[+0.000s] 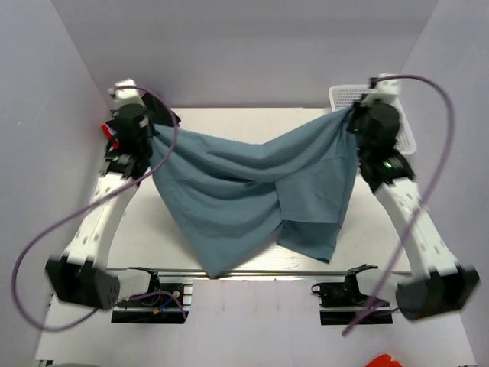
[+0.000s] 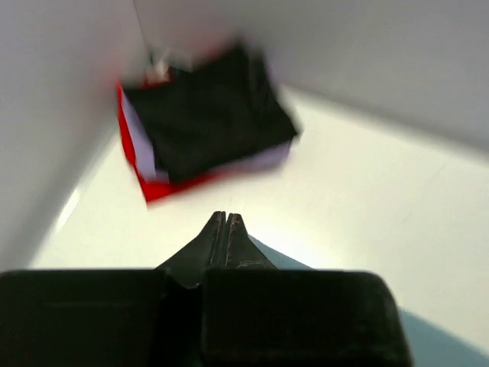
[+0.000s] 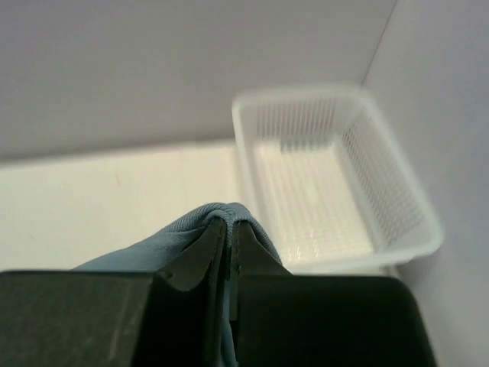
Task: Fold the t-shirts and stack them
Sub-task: Flatten out the tshirt
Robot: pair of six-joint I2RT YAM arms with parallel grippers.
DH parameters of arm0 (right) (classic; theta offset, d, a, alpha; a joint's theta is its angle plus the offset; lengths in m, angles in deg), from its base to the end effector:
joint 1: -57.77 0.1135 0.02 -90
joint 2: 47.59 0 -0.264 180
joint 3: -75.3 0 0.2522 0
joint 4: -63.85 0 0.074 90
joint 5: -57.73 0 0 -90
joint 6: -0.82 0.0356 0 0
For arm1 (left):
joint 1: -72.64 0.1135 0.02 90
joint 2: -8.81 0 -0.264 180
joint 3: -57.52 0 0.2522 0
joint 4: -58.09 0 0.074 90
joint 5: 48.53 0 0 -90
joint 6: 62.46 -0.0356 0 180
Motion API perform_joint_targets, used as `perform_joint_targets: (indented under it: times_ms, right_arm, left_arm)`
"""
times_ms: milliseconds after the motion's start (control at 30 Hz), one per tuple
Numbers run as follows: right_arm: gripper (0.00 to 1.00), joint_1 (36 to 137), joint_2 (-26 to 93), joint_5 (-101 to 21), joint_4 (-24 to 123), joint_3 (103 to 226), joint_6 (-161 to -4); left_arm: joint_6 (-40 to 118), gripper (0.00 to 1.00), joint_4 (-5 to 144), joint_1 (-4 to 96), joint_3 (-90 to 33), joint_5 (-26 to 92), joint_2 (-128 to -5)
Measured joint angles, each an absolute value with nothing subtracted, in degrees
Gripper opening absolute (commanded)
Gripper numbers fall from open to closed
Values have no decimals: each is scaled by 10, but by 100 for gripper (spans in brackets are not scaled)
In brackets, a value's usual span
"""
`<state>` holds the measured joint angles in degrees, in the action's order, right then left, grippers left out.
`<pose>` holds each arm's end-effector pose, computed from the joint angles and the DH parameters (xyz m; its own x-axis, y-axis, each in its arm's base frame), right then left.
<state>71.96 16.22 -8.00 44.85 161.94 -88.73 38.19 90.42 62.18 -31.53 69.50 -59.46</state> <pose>0.2383 0.0452 0.4554 0.0661 0.0241 -0.9975 0.1736 0.9842 0.0353 0.2600 -0.0310 0.4271 -0.1394 -0.1401 -0.9803 -0.3239 0.9419 -0.0886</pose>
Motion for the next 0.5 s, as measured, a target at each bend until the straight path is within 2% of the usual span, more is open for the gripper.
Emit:
perform_joint_targets:
  times_ms: [200, 400, 433, 500]
  right_arm:
    - [0, 712, 401, -86, 452, 1602, -829]
    - [0, 701, 668, -94, 408, 1753, -806]
    - [5, 701, 699, -91, 396, 1786, -806]
    - [25, 700, 749, -84, 380, 1842, -806]
  left_arm:
    - [397, 0, 876, 623, -269, 687, -817]
    - [399, 0, 882, 628, -421, 686, -1084]
    - [399, 0, 883, 628, -445, 684, -1117]
    - [399, 0, 884, 628, -474, 678, -1158]
